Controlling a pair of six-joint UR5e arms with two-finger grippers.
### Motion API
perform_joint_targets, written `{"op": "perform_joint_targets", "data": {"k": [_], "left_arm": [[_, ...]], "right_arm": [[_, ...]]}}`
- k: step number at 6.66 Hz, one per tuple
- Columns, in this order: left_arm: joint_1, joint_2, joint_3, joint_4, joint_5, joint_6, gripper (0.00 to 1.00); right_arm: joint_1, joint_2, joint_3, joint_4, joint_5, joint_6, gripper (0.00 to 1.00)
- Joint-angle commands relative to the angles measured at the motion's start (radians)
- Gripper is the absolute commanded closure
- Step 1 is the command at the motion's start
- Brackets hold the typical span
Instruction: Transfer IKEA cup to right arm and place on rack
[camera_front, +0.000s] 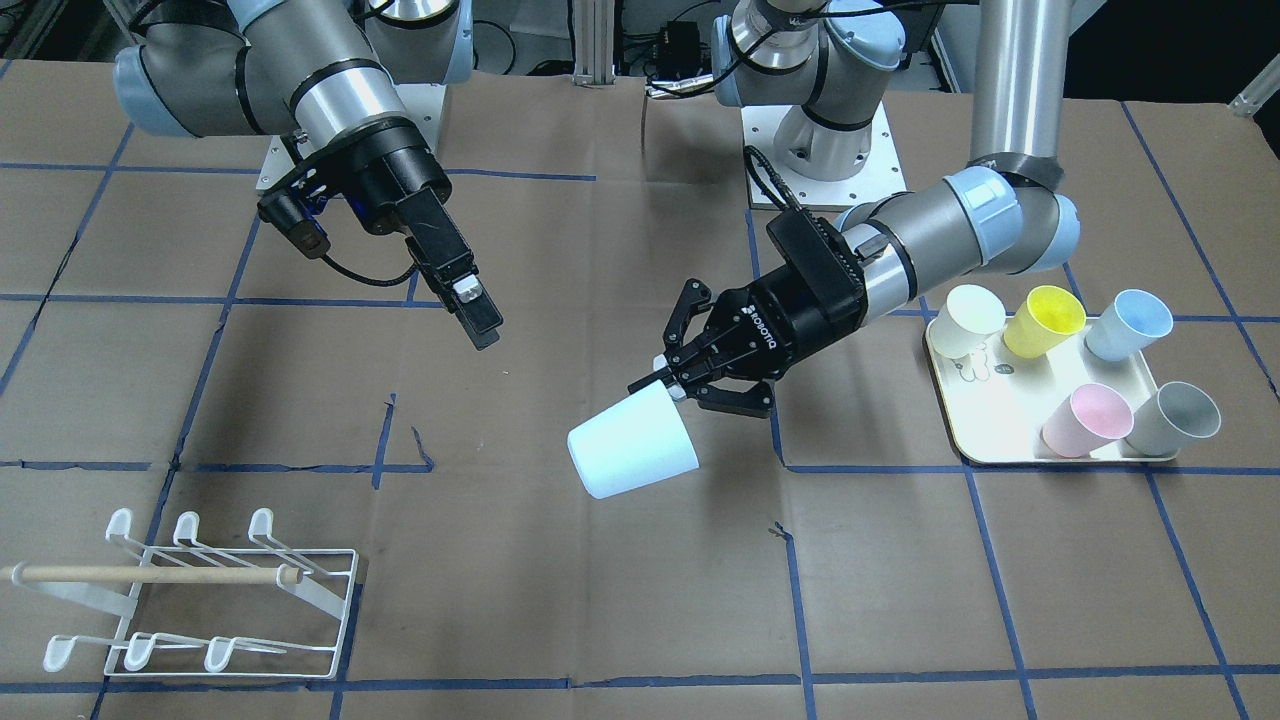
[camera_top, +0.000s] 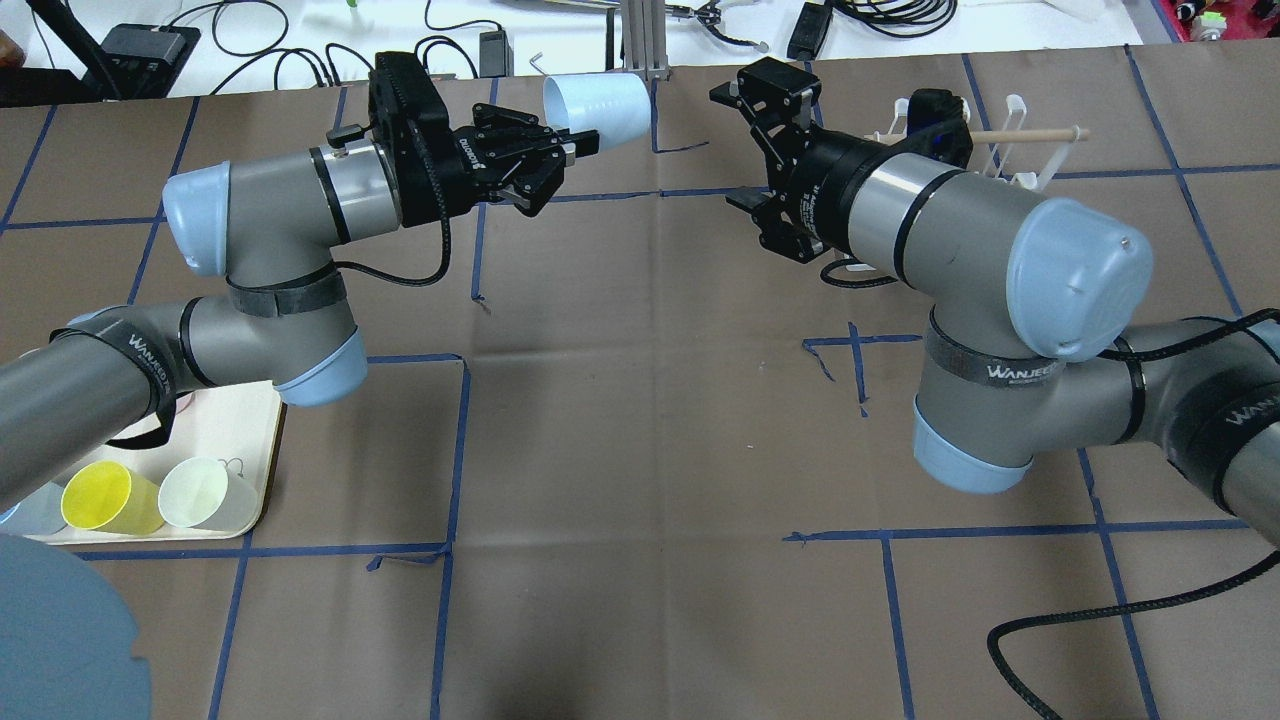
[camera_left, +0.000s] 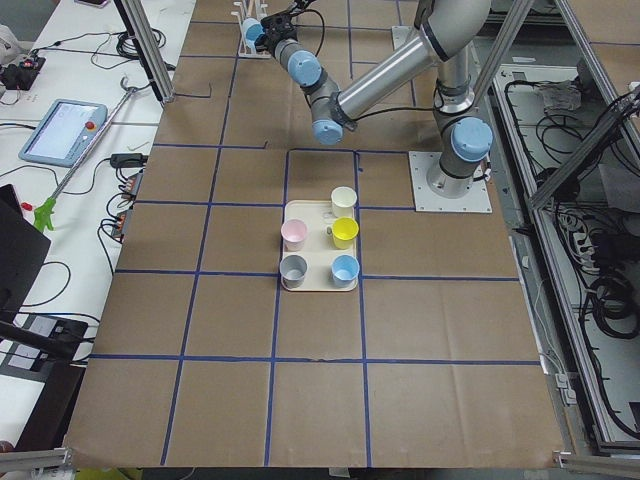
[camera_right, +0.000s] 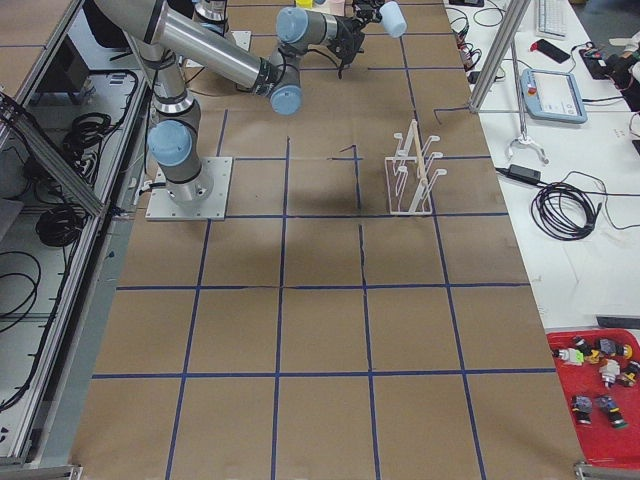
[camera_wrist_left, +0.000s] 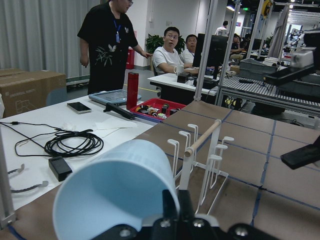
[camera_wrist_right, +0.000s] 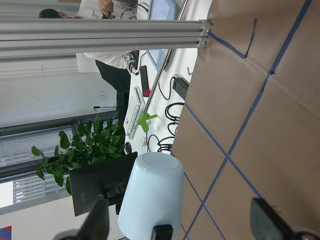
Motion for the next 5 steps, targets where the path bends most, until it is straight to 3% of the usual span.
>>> {"op": "perform_joint_targets", "data": {"k": [1, 5], "left_arm": [[-0.011, -0.001, -0.005, 0.005, 0.001, -0.001, 0.95], [-0.011, -0.001, -0.006, 0.006, 0.001, 0.001, 0.94]], "right_arm": [[0.001, 0.002, 0.001, 0.008, -0.005, -0.002, 0.0], [0.037, 0.054, -0.017, 0.011, -0.044, 0.002, 0.0]]}}
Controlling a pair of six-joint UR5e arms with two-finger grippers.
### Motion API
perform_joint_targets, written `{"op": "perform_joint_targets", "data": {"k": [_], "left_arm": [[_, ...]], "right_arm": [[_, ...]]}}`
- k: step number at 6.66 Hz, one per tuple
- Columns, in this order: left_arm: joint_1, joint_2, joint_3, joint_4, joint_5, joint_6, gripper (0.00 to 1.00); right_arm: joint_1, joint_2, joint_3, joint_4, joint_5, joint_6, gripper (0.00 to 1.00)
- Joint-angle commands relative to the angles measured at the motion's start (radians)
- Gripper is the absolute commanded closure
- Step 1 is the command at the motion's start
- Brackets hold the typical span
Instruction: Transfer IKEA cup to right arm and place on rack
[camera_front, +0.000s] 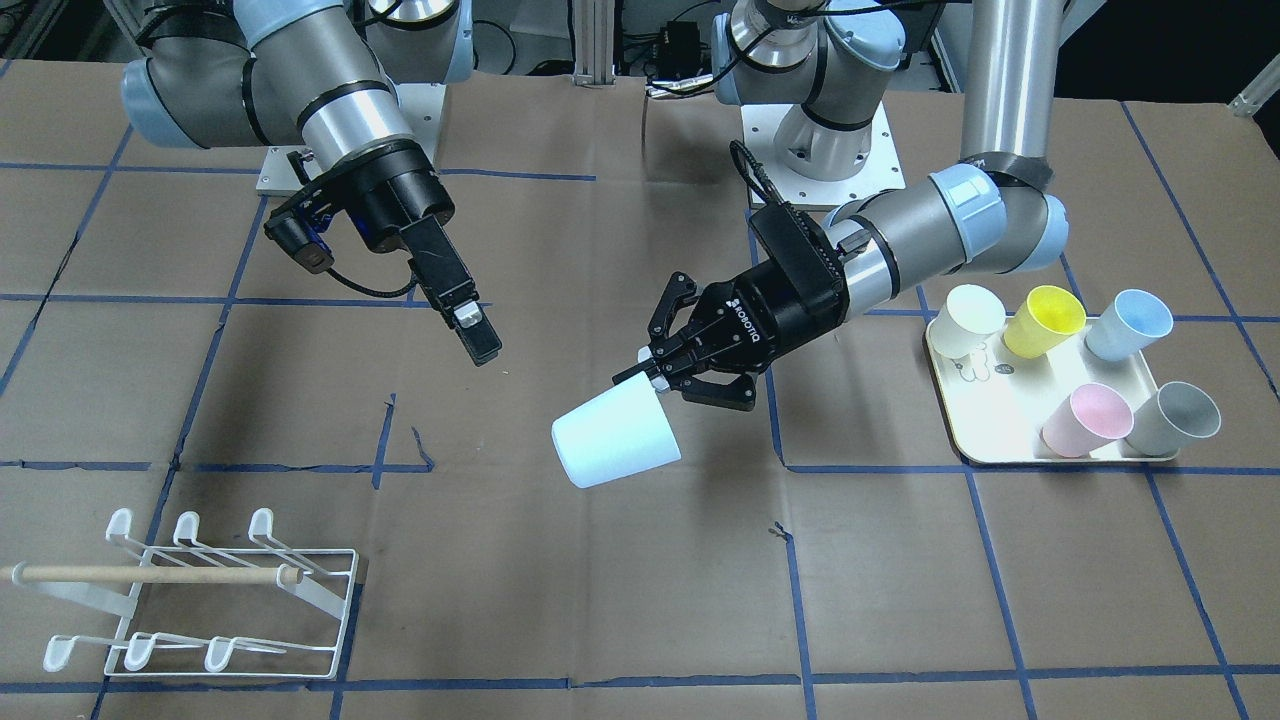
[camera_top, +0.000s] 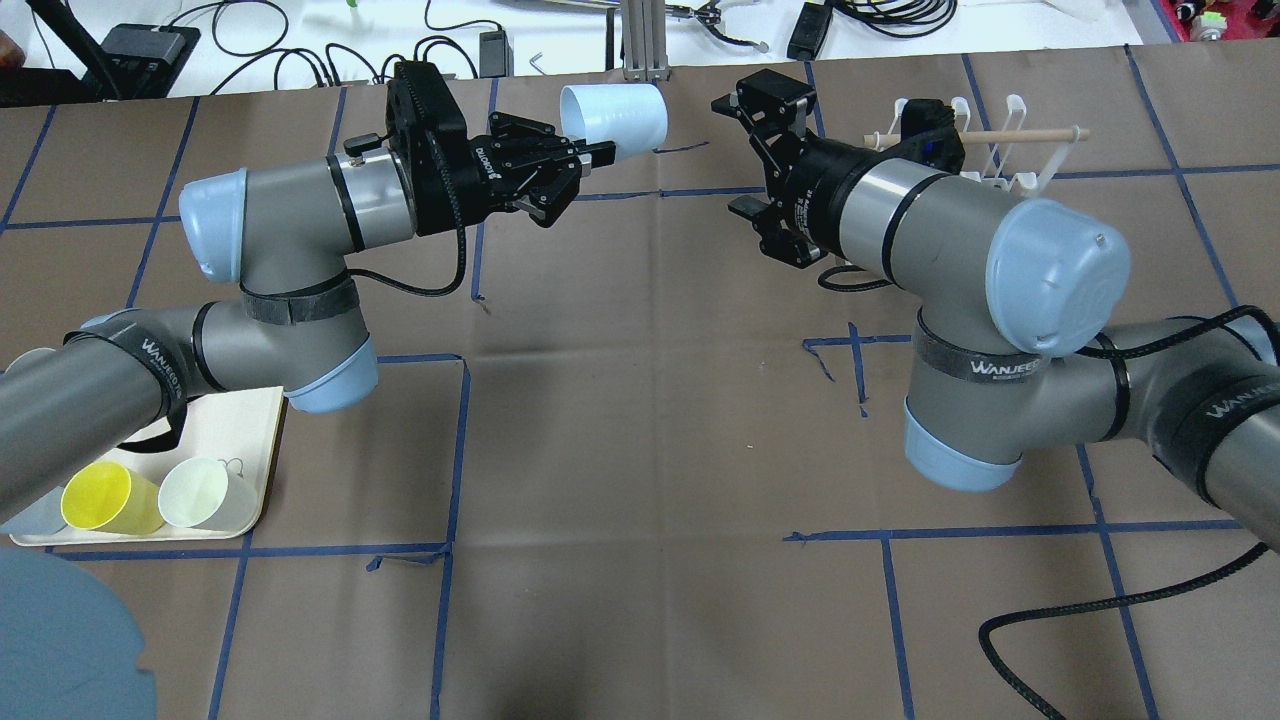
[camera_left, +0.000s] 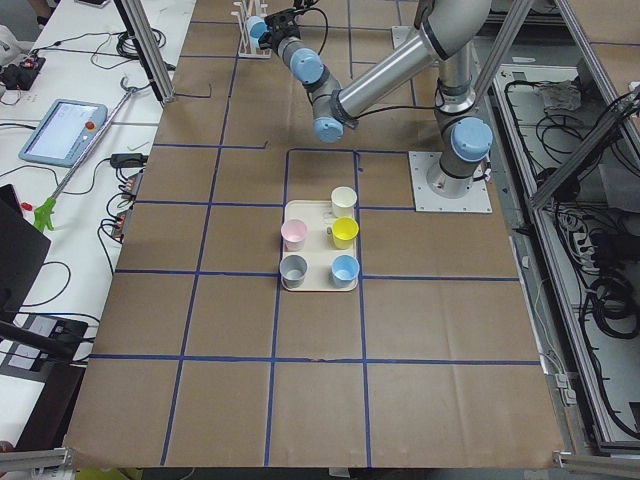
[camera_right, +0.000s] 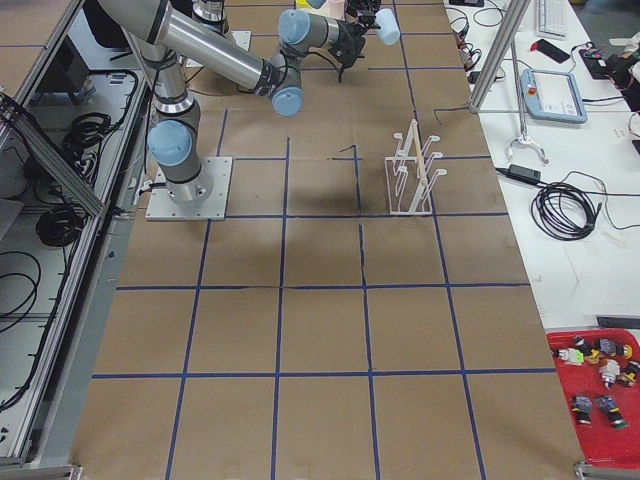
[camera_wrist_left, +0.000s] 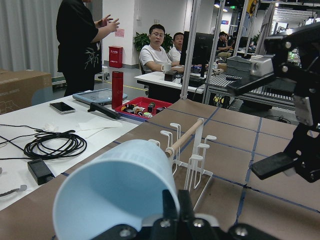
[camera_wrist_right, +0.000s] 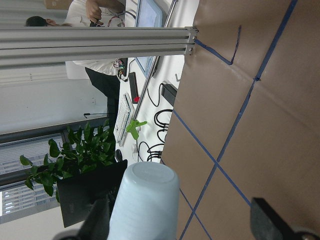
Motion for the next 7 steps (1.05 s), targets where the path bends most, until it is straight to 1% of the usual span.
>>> {"op": "perform_joint_targets", "data": {"k": [1, 3, 7], "left_arm": [[0.0, 0.0, -0.002, 0.0, -0.001, 0.0, 0.93], [0.0, 0.0, -0.003, 0.002, -0.001, 0.0, 0.93], [0.0, 0.0, -0.005, 0.002, -0.001, 0.0, 0.93]], "right_arm": [[0.035, 0.037, -0.043, 0.004, -0.004, 0.005, 0.0], [0.057, 0.077, -0.098, 0.006, -0.003, 0.085, 0.0], [0.103, 0.189, -0.204, 0.003, -0.006, 0.132, 0.0]]}}
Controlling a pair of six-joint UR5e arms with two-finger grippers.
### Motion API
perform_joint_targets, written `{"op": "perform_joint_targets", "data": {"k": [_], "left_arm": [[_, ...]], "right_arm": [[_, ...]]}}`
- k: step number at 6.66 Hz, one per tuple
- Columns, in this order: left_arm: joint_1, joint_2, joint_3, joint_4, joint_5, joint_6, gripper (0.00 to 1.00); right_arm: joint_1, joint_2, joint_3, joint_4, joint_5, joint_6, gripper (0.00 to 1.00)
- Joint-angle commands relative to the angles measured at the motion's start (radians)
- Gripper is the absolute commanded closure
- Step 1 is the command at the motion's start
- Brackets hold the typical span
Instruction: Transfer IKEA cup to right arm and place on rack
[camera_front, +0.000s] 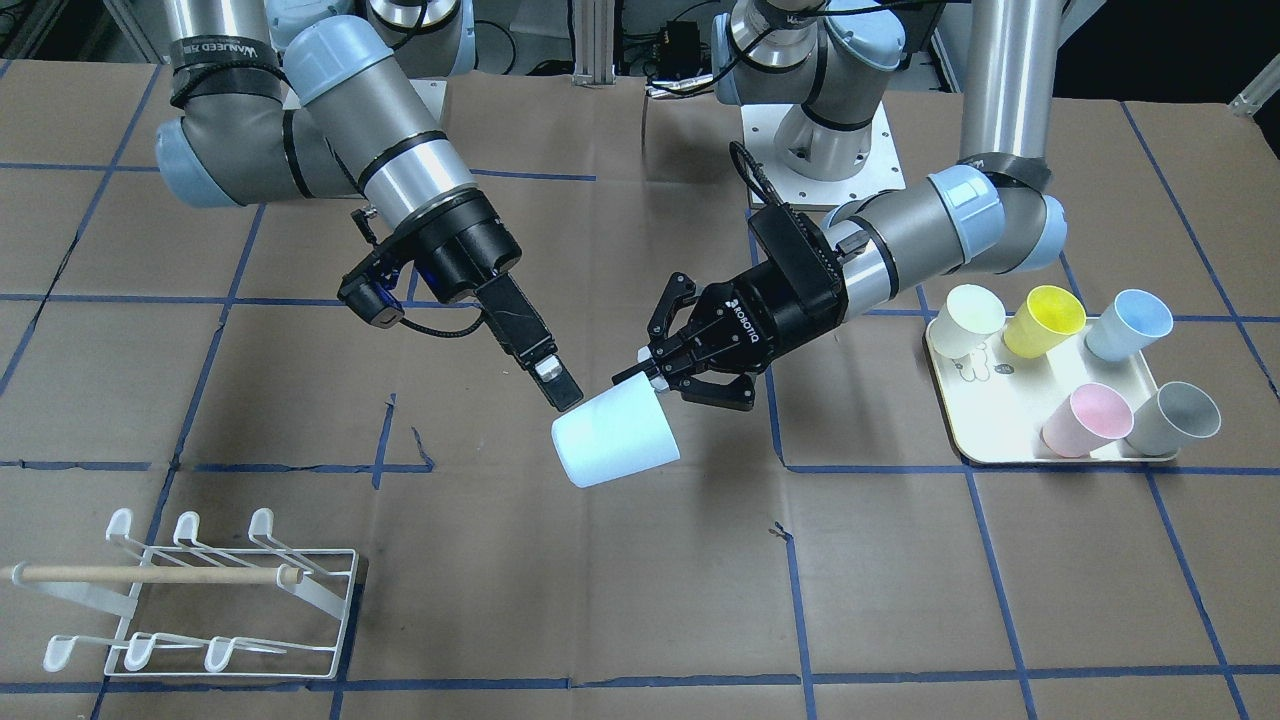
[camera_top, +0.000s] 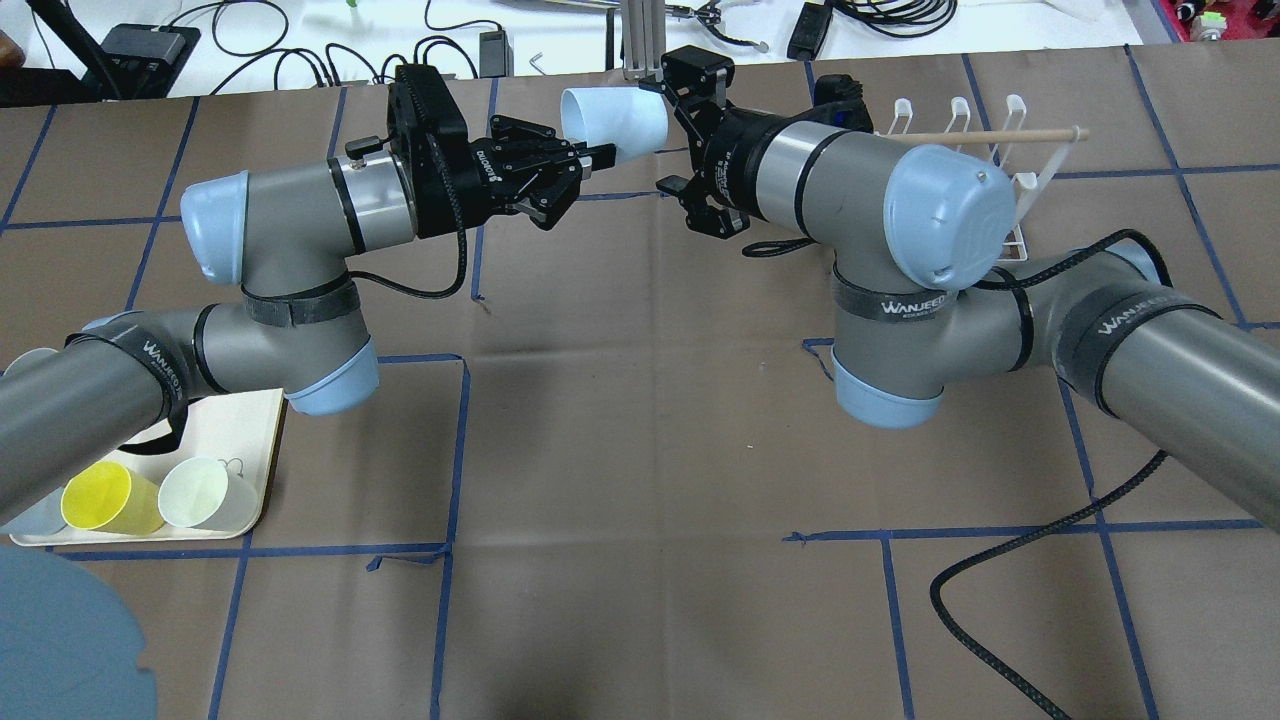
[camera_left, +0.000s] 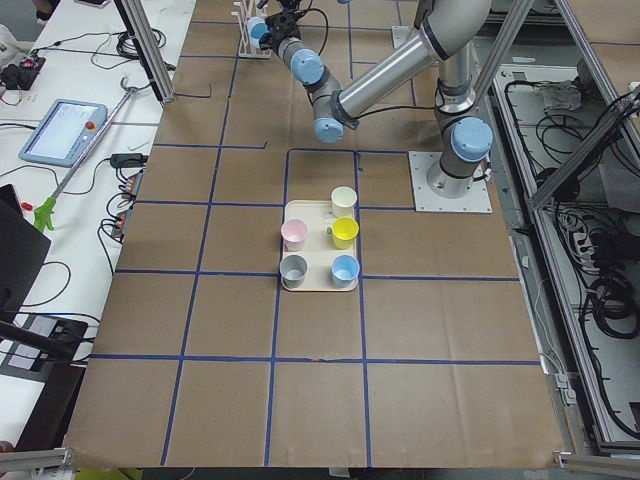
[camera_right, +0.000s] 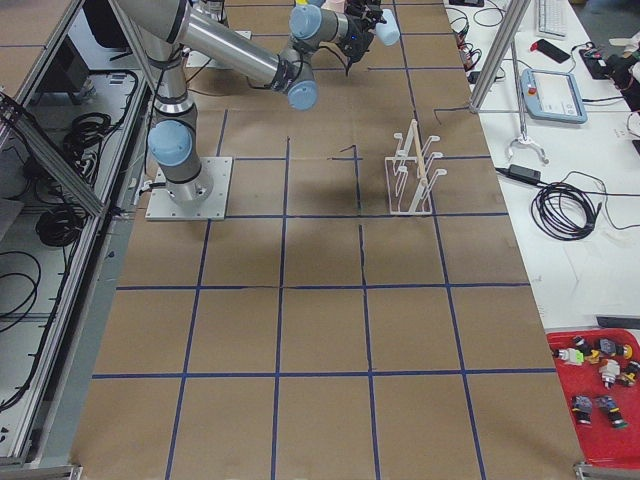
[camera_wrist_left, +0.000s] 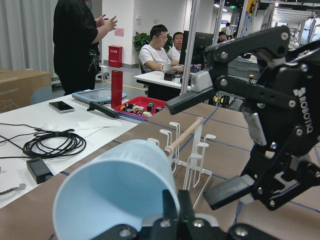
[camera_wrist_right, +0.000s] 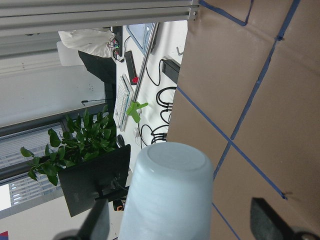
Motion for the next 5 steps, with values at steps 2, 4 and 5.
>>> {"op": "perform_joint_targets", "data": {"k": [2, 4, 5], "left_arm": [[0.0, 0.001, 0.0, 0.0, 0.002, 0.0, 0.93], [0.0, 0.001, 0.0, 0.0, 0.002, 0.0, 0.92], [0.0, 0.001, 0.0, 0.0, 0.002, 0.0, 0.92]], "right_arm": [[0.02, 0.071, -0.064, -0.002, 0.0, 0.022, 0.0], [0.025, 0.085, -0.07, -0.004, -0.002, 0.023, 0.0], [0.025, 0.085, -0.07, -0.005, -0.002, 0.022, 0.01]]}}
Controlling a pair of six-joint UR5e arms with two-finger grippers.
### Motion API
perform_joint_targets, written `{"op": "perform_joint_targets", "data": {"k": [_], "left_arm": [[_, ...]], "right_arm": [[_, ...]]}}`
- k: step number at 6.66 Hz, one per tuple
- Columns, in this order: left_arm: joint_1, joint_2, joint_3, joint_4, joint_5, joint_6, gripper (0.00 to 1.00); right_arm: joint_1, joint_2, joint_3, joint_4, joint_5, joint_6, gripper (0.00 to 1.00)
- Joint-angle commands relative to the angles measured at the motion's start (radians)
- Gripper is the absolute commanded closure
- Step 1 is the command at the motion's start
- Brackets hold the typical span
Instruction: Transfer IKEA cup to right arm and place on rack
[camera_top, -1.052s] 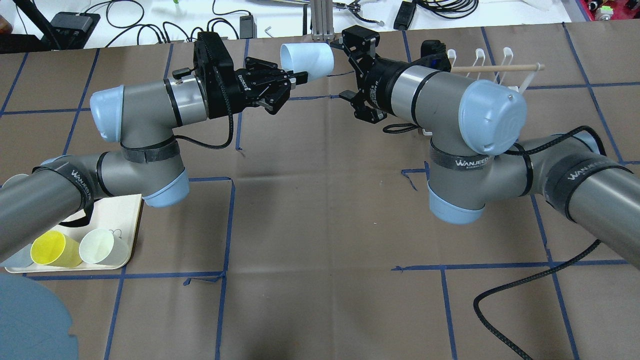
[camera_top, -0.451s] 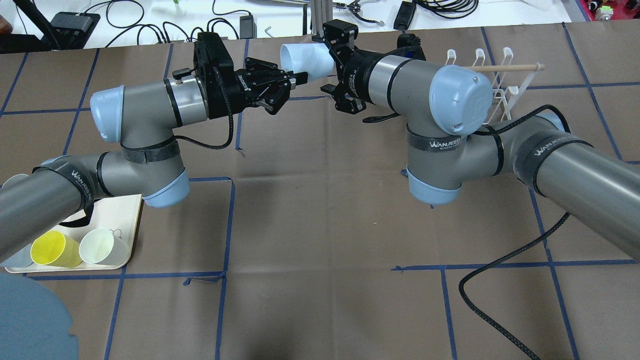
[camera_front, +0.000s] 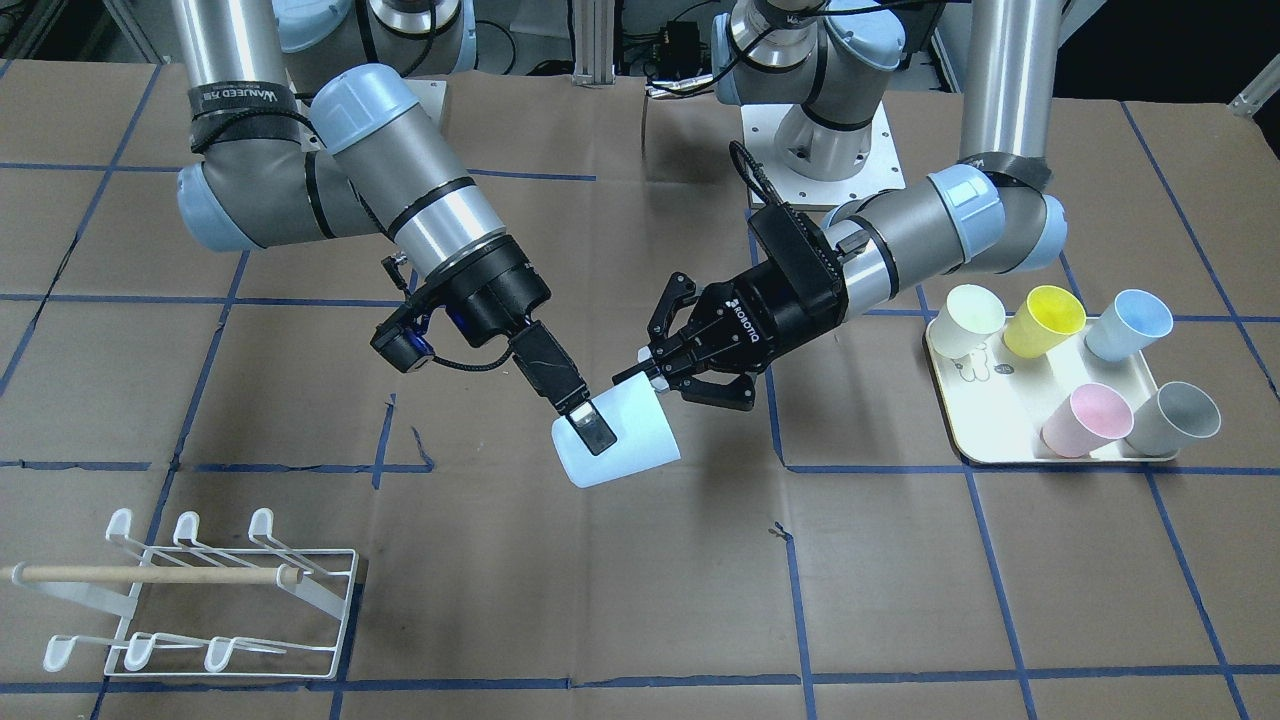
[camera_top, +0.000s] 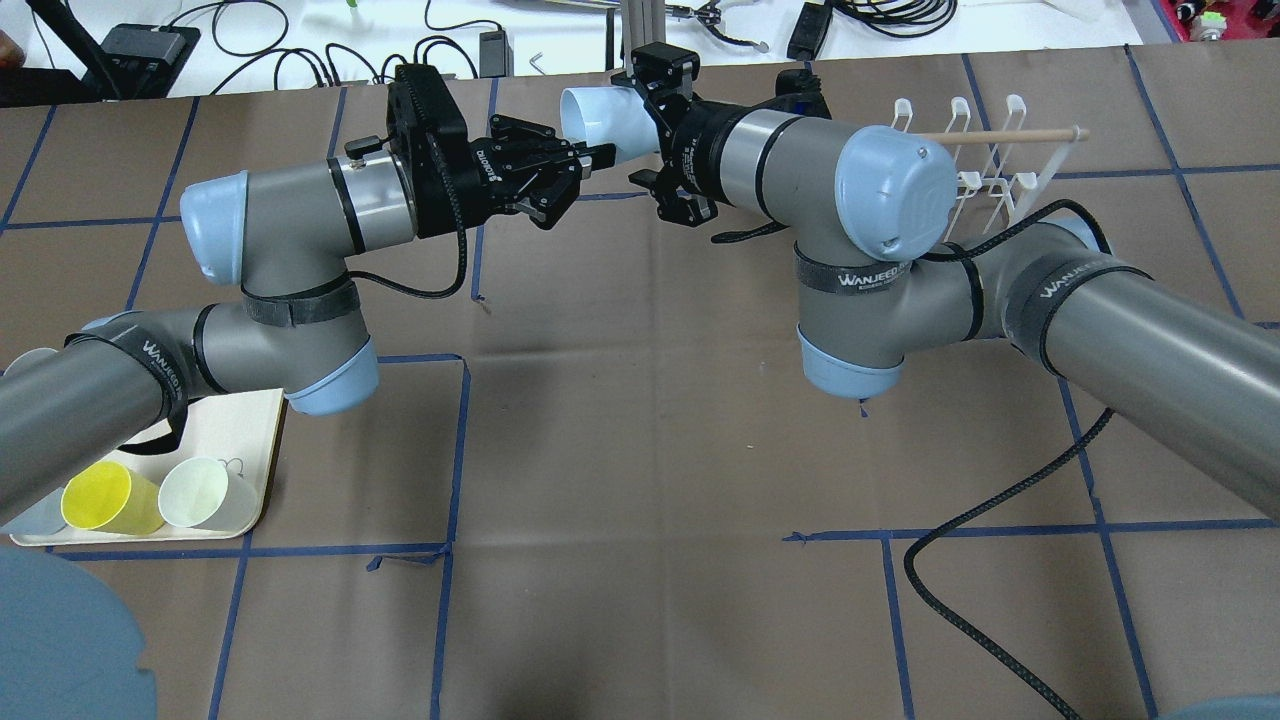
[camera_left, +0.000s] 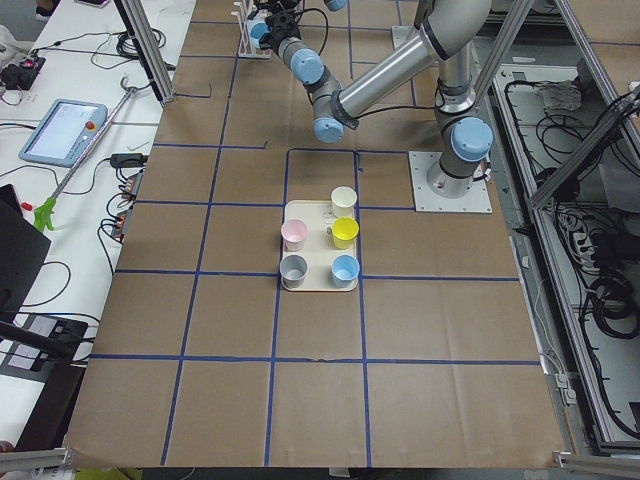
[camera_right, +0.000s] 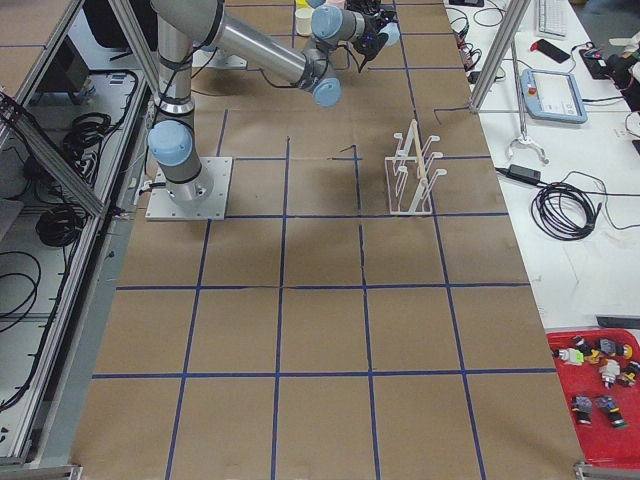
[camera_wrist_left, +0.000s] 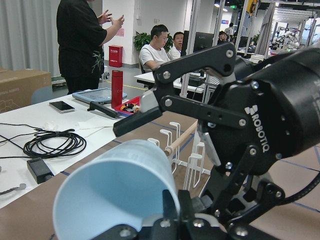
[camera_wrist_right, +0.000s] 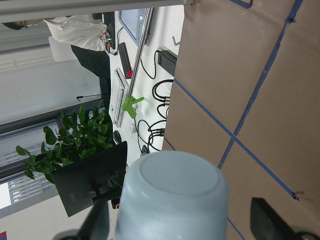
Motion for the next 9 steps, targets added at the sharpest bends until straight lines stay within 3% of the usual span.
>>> {"op": "perform_joint_targets", "data": {"k": [1, 2, 3, 4, 6, 8, 9], "left_arm": [[0.0, 0.0, 0.0, 0.0, 0.0, -0.002, 0.92], [0.0, 0.0, 0.002, -0.002, 0.0, -0.002, 0.92], [0.0, 0.002, 0.002, -0.002, 0.0, -0.002, 0.92], [0.0, 0.002, 0.002, -0.002, 0.0, -0.002, 0.91], [0.0, 0.003, 0.005, -0.002, 0.002, -0.011, 0.79], [0.0, -0.002, 0.017, -0.002, 0.011, -0.014, 0.33], [0.0, -0.003, 0.017, -0.002, 0.017, -0.015, 0.18]], "right_arm": [[0.001, 0.004, -0.002, -0.001, 0.0, -0.001, 0.02], [0.001, 0.002, -0.002, -0.001, 0.0, -0.002, 0.09], [0.001, 0.002, -0.002, -0.003, 0.001, -0.002, 0.25], [0.001, 0.002, -0.002, -0.004, 0.001, -0.004, 0.32], [0.001, 0.001, -0.002, -0.007, 0.003, -0.005, 0.39], [0.001, 0.001, -0.003, -0.007, 0.003, -0.005, 0.4], [-0.001, -0.002, -0.005, -0.007, 0.004, -0.004, 0.41]]}}
